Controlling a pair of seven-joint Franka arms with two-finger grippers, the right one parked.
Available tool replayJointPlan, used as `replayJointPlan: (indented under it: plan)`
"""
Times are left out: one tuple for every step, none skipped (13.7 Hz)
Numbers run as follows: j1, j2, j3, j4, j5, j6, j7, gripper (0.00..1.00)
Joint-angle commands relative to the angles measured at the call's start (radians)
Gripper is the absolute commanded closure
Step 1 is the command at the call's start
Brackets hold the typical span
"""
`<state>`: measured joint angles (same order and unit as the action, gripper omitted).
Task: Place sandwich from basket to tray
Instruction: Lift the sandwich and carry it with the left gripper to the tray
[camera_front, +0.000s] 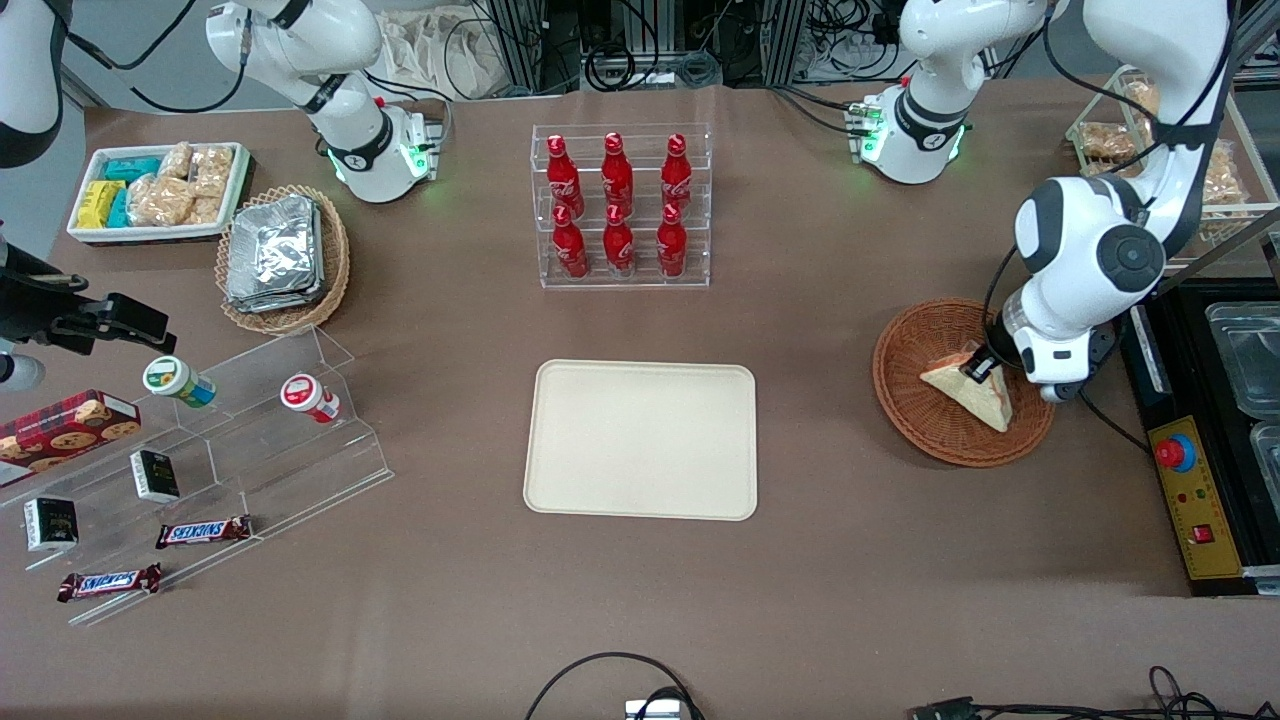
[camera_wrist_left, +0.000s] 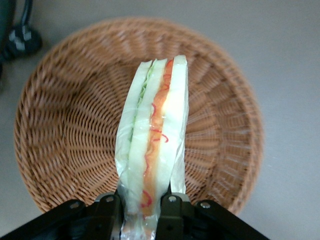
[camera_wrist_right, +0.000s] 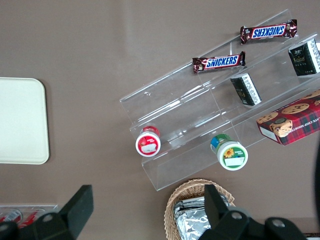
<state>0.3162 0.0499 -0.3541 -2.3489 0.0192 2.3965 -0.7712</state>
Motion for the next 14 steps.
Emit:
replayJointPlan:
  plan:
    - [-0.002,-0.076,-0.003,0.110,-0.001,-0.147,0.174,1.00]
    - [-0.005,-0.053,-0.006,0.216,-0.007,-0.268,0.205,1.00]
    - [-0.025,-0.013,-0.025,0.341,-0.008,-0.396,0.211,1.00]
    - [-0.047,0.034,-0.034,0.468,-0.004,-0.515,0.213,1.00]
    - [-0.081,0.079,-0.046,0.588,-0.002,-0.610,0.211,1.00]
    - [-0.121,0.118,-0.048,0.693,-0.001,-0.678,0.210,1.00]
    - [-0.162,0.151,-0.048,0.773,-0.001,-0.713,0.207,1.00]
    - [-0.204,0.184,-0.048,0.831,0.001,-0.750,0.208,1.00]
    - [-0.238,0.206,-0.048,0.868,-0.001,-0.787,0.205,1.00]
    - [-0.274,0.209,-0.048,0.884,0.001,-0.804,0.202,1.00]
    - [-0.313,0.215,-0.048,0.882,0.004,-0.795,0.199,0.93]
    - [-0.350,0.264,-0.048,0.884,0.001,-0.789,0.196,1.00]
    - [-0.409,0.306,-0.048,0.888,0.004,-0.780,0.193,1.00]
    - [-0.475,0.361,-0.045,0.913,0.034,-0.727,0.181,1.00]
